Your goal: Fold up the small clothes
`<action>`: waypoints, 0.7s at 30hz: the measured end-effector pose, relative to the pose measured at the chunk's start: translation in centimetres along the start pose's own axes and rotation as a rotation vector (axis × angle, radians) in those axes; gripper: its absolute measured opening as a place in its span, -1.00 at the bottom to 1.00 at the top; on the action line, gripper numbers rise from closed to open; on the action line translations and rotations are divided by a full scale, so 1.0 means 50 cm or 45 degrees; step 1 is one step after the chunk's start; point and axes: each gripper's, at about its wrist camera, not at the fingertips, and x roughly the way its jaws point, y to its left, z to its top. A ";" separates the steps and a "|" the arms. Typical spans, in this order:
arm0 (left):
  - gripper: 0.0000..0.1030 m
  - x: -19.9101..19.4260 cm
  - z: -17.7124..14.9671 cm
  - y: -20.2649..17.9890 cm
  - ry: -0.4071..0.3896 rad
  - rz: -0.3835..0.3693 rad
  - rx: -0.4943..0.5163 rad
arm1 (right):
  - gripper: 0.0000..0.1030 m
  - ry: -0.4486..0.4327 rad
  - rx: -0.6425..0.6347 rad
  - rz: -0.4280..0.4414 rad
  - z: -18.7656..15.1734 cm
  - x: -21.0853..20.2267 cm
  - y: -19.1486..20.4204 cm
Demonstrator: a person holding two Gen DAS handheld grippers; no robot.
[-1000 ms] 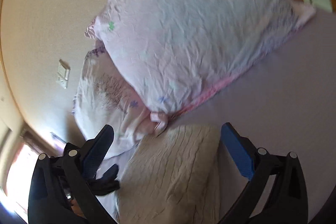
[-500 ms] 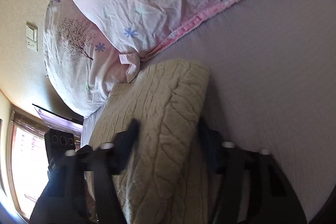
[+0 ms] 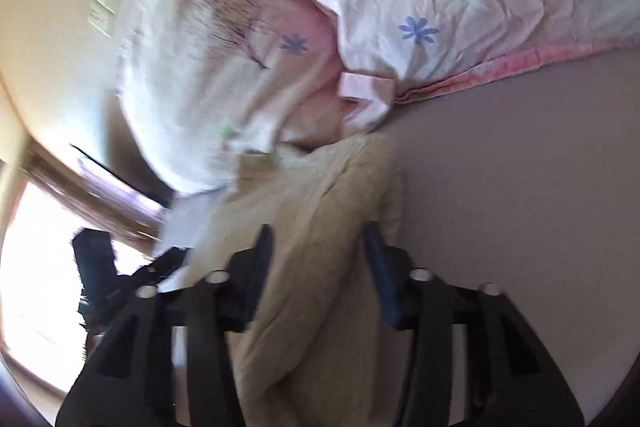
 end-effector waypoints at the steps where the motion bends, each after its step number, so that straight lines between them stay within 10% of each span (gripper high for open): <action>1: 0.46 -0.022 -0.007 0.000 -0.035 0.010 0.010 | 0.43 -0.005 0.005 0.012 -0.008 -0.010 0.001; 3: 0.51 -0.050 -0.027 -0.003 -0.064 0.022 0.041 | 0.42 0.018 -0.013 -0.027 -0.025 -0.014 0.011; 5: 0.59 -0.061 -0.054 -0.015 -0.051 0.014 0.048 | -0.77 0.045 -0.061 -0.109 -0.032 0.004 0.017; 12: 0.96 -0.101 -0.171 -0.032 0.015 0.113 0.086 | -0.74 -0.083 0.035 -0.324 -0.026 0.002 -0.010; 15: 0.97 -0.094 -0.197 -0.045 0.027 0.211 0.116 | 0.09 -0.191 -0.097 -0.434 -0.070 -0.064 0.046; 16: 0.97 -0.089 -0.203 -0.048 0.029 0.252 0.121 | 0.83 -0.243 -0.152 -0.441 -0.091 -0.089 0.067; 21: 0.97 -0.051 -0.225 -0.060 0.098 0.325 0.153 | 0.97 -0.296 -0.344 -0.706 -0.198 -0.143 0.116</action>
